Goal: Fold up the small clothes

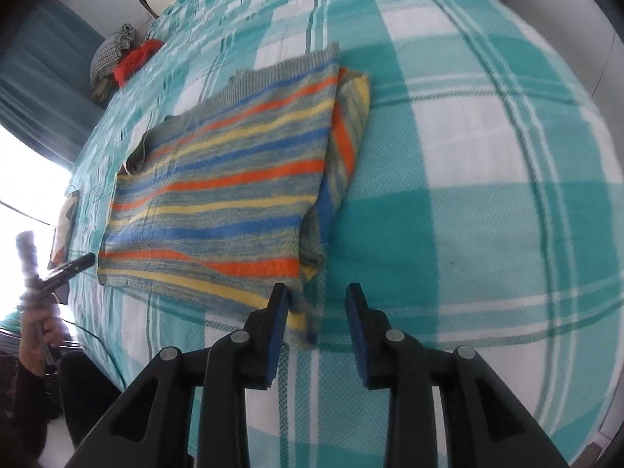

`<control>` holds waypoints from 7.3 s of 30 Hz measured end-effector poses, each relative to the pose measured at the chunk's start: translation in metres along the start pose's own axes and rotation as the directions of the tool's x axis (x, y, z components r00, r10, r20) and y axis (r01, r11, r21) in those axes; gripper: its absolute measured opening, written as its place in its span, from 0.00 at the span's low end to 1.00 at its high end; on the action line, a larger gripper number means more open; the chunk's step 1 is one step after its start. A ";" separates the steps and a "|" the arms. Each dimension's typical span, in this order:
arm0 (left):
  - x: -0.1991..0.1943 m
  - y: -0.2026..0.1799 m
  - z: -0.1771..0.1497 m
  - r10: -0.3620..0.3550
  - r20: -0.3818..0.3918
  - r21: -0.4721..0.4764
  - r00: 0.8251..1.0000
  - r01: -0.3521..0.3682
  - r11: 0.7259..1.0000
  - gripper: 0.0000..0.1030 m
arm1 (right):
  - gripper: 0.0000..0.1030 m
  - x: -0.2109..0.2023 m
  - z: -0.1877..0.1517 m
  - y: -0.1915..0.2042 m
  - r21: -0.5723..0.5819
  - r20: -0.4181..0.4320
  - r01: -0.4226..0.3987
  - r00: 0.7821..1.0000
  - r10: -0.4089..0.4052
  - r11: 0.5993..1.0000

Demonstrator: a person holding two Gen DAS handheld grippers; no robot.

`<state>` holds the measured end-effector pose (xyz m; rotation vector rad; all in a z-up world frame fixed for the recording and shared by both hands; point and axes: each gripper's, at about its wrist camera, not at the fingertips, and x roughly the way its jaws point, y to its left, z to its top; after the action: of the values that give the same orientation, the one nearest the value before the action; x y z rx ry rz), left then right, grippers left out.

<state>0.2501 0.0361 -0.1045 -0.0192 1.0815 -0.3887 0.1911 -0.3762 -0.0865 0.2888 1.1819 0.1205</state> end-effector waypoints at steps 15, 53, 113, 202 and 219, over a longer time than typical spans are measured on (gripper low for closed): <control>0.096 0.054 0.134 -0.068 0.108 -0.417 0.992 0.108 0.902 0.32 | 0.30 -0.001 -0.025 0.058 -0.087 0.145 -0.067 0.986 0.079 0.994; 0.128 -0.319 -0.047 -0.113 0.145 0.586 0.983 0.006 0.810 0.77 | 0.59 0.056 0.080 -0.061 0.142 0.055 -0.332 0.943 0.327 0.932; 0.038 0.000 -0.058 -0.104 0.187 -0.287 0.977 0.156 0.945 0.16 | 0.27 0.184 0.137 0.303 -0.196 -0.120 -0.460 0.888 0.445 0.866; 0.038 -0.071 -0.158 0.309 0.096 -0.038 0.946 -0.306 0.951 0.99 | 0.90 0.069 -0.171 0.132 -0.178 0.366 0.343 0.893 -0.261 0.922; 0.039 -0.071 -0.156 0.302 0.065 -0.029 0.951 -0.300 0.953 0.99 | 0.91 0.070 -0.167 0.133 -0.175 0.330 0.354 0.900 -0.284 0.919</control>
<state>0.1105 -0.0158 -0.1972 0.1148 1.0014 -0.1017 0.0710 -0.2055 -0.1695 -0.0969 0.8882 -0.0747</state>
